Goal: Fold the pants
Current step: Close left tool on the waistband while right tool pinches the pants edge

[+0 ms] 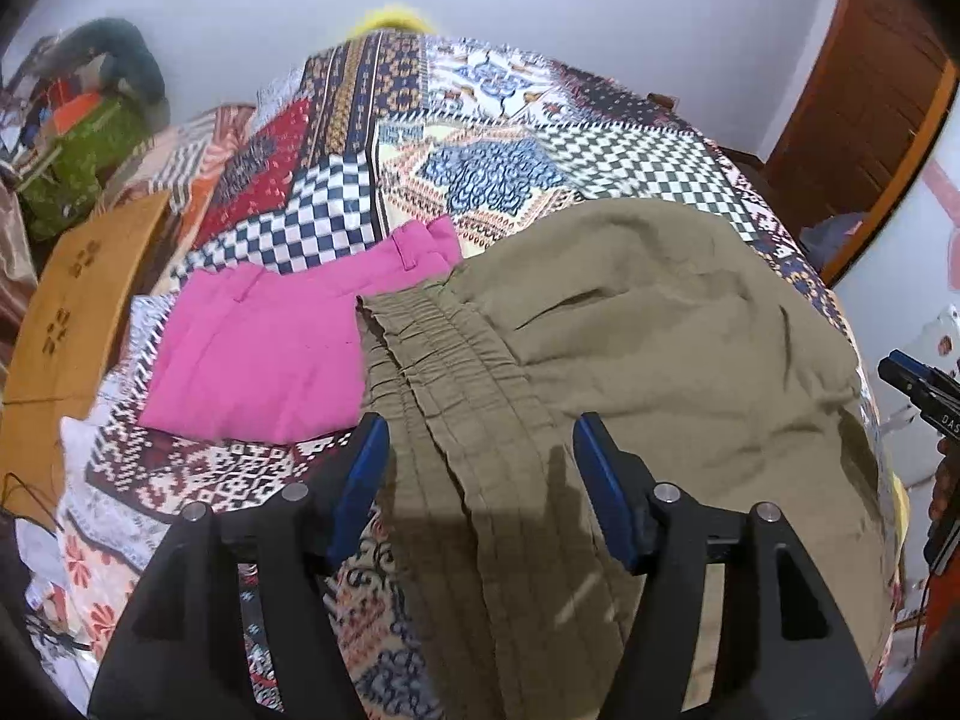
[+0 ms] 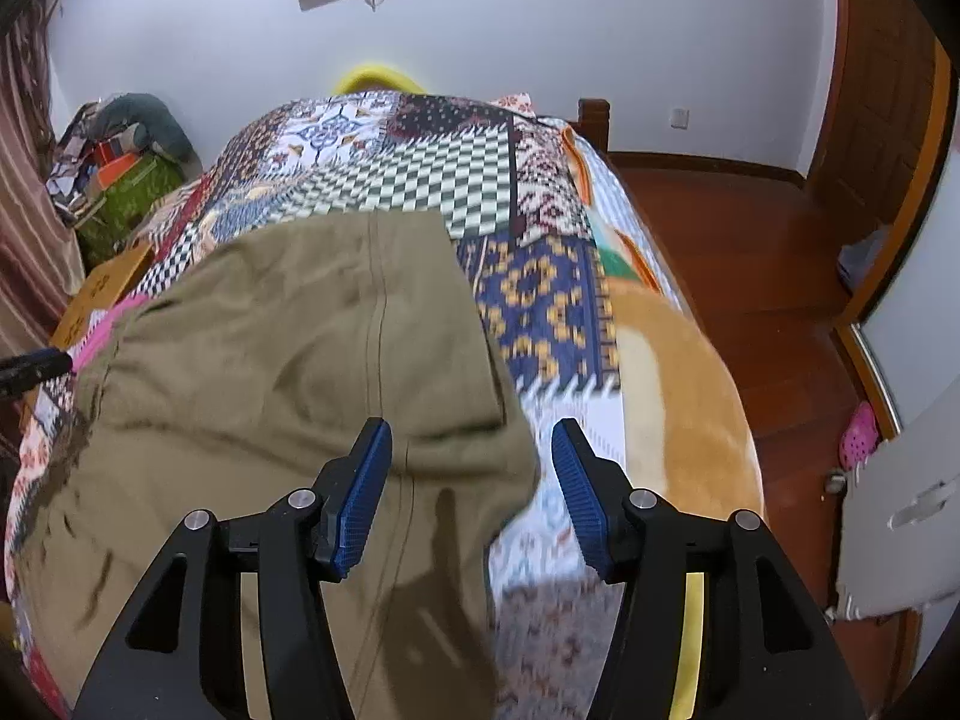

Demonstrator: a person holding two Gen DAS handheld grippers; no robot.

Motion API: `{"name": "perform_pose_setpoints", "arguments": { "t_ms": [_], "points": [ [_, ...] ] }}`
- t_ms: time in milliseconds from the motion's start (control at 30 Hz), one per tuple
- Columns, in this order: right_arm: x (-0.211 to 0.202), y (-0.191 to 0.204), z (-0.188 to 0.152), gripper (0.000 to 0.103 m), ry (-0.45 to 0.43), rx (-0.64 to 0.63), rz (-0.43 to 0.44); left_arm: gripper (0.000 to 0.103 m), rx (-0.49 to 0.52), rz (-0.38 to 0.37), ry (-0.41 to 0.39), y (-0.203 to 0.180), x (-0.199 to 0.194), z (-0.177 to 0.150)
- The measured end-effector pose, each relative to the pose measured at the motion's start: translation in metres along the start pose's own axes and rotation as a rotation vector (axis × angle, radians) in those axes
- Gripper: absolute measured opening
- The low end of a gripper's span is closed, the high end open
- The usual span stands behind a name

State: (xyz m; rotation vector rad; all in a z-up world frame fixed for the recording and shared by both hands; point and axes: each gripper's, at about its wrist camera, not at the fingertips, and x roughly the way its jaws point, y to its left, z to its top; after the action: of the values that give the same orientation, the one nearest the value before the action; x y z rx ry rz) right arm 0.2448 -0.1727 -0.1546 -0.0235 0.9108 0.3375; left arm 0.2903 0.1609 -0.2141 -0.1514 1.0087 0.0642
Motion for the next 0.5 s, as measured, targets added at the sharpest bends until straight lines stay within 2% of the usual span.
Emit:
{"name": "perform_pose_setpoints", "arguments": {
  "t_ms": [233,400,467,500],
  "points": [
    [0.042,-0.001,0.009,0.052,0.06,-0.013,0.002,0.064,-0.031,-0.022,0.075,0.003,0.039,0.004],
    [0.066,0.0,0.006,0.052,0.12,0.01,0.092,0.064,-0.015,-0.032,0.057,-0.002,0.046,0.007],
    [0.068,0.005,0.003,0.045,0.117,-0.01,0.082,0.062,0.014,-0.014,0.037,-0.006,0.045,0.008],
    [0.068,0.008,0.001,0.038,0.109,-0.033,0.062,0.059,0.028,0.0,0.029,-0.008,0.045,0.008]
  ]
}}
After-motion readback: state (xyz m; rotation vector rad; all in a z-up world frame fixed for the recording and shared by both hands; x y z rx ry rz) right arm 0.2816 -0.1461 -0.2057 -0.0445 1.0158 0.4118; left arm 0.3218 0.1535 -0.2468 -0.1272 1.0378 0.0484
